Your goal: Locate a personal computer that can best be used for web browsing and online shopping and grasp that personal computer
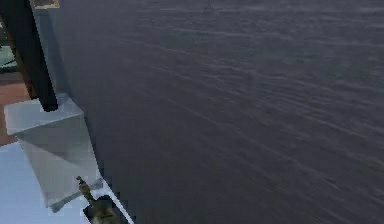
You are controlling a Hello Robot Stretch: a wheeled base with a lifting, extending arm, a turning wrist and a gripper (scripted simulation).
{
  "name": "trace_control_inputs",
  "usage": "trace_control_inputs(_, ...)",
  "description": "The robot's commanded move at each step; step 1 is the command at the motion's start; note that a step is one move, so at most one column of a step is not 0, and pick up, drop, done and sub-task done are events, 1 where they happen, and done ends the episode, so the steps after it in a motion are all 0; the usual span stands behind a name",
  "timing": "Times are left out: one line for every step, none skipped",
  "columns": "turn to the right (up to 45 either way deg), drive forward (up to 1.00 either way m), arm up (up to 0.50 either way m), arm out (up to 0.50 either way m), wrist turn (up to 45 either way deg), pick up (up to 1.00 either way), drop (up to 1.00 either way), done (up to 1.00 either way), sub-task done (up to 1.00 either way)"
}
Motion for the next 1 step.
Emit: trace_control_inputs(36.0, 0.00, 0.00, 0.00, 0.0, 0.00, 0.00, 0.00, 0.00)
